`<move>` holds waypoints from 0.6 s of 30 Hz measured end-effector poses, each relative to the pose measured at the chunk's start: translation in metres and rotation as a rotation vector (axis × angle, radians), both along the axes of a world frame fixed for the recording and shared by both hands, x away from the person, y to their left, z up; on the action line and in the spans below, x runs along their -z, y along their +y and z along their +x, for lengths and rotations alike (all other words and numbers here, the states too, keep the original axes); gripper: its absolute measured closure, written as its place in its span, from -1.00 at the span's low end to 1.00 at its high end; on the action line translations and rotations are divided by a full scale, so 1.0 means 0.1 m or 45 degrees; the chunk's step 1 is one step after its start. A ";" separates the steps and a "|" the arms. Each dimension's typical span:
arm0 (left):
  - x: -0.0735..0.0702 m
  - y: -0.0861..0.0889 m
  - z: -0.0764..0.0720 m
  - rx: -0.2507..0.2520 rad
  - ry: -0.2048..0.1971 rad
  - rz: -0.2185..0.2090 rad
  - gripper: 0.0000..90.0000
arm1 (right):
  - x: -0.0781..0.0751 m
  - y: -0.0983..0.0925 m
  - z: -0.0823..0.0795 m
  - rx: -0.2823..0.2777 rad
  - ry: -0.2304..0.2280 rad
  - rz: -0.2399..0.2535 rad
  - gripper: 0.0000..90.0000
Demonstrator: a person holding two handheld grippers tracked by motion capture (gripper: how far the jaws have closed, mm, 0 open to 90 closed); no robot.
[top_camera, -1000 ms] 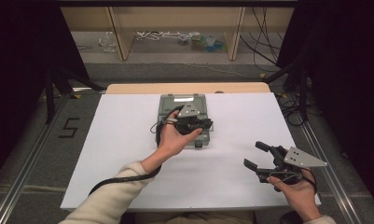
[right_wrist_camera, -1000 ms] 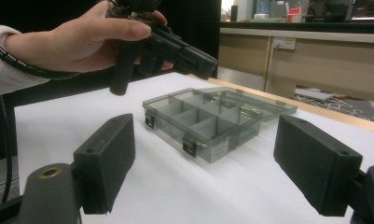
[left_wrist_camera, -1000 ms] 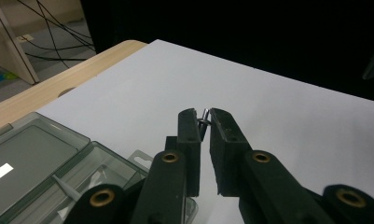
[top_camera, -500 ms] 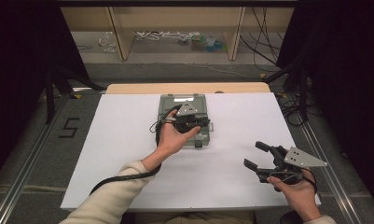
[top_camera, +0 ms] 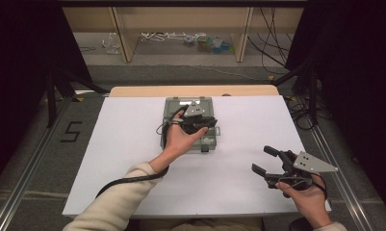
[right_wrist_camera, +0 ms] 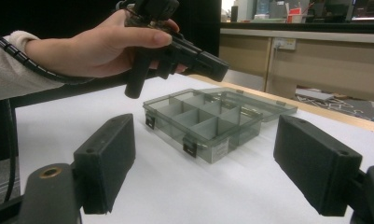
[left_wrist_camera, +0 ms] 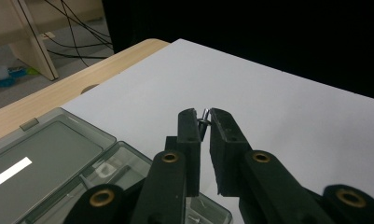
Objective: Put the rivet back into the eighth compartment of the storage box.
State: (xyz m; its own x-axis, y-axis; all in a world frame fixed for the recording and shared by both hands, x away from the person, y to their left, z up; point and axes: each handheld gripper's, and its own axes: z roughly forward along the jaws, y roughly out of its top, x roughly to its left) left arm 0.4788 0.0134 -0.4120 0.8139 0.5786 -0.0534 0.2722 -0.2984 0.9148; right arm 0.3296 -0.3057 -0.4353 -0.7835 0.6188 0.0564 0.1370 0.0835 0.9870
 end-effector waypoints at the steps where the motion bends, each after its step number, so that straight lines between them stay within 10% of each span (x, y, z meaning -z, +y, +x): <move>1: 0.01 0.00 0.01 -0.004 -0.002 -0.001 0.83 | 0.00 0.00 0.00 0.000 0.000 -0.001 -0.52; 18: 0.12 0.02 0.09 -0.033 0.016 0.027 0.82 | 0.00 0.00 0.00 -0.003 -0.002 -0.003 -0.52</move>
